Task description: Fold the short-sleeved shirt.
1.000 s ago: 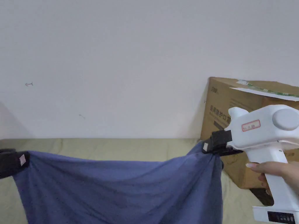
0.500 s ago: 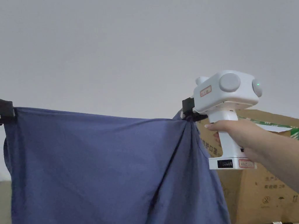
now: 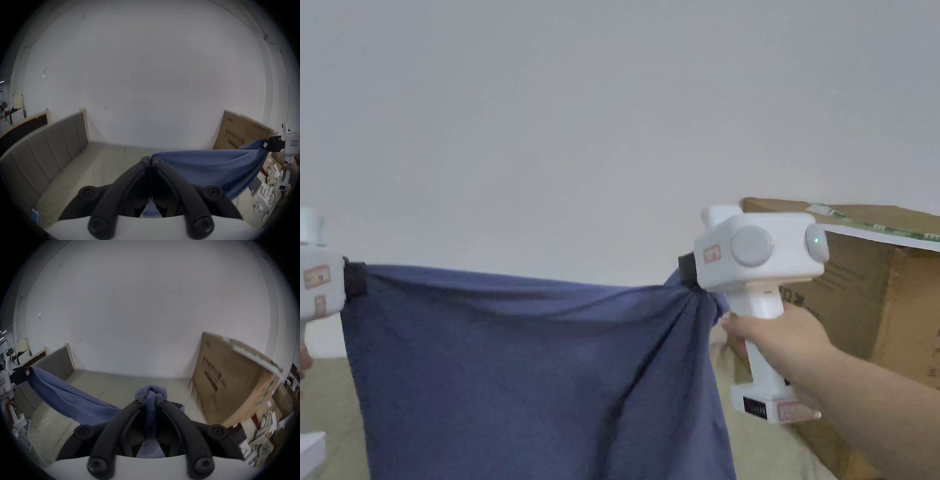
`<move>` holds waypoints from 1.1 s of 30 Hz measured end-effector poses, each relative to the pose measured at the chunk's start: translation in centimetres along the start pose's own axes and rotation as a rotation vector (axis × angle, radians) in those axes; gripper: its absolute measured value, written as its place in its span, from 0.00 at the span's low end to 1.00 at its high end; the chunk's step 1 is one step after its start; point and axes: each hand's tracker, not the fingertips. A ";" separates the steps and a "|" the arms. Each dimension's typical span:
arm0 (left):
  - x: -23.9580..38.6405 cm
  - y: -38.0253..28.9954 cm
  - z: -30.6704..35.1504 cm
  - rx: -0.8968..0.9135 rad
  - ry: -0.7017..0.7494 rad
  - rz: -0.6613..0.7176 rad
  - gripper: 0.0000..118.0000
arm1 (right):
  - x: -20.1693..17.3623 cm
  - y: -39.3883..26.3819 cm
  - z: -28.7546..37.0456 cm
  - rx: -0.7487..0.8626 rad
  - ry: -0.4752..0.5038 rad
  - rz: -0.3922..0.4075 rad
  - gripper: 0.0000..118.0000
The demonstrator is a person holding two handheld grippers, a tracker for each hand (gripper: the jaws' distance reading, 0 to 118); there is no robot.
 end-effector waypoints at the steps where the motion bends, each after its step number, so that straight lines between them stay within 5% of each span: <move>1: 0.0 -2.8 -0.5 -0.065 -0.003 0.005 0.01 | -0.1 -3.1 -1.0 -0.051 0.010 -0.008 0.10; 5: -0.3 -15.9 0.7 -0.343 -0.074 0.068 0.01 | 0.2 -16.5 -3.3 -0.268 0.033 -0.068 0.10; 11: -1.8 -30.6 11.3 -0.522 -0.187 0.061 0.01 | 0.9 -34.1 6.1 -0.439 0.096 -0.219 0.09; 19: -4.7 -33.8 25.4 -0.613 -0.195 0.142 0.01 | 0.1 -39.5 21.6 -0.521 0.158 -0.261 0.09; 27: -5.1 -34.4 24.8 -0.684 -0.154 0.094 0.04 | 0.1 -41.6 20.3 -0.596 0.090 -0.286 0.09; 28: -5.1 -34.5 24.5 -0.673 -0.151 0.089 0.17 | 0.3 -41.9 19.6 -0.623 0.093 -0.305 0.14; 31: -4.8 -34.7 24.0 -0.651 -0.127 0.111 1.00 | 0.8 -41.9 19.8 -0.582 0.112 -0.428 0.78; 33: -4.0 -32.9 25.0 -0.561 -0.129 0.132 0.96 | 0.9 -40.5 21.3 -0.509 0.092 -0.451 0.79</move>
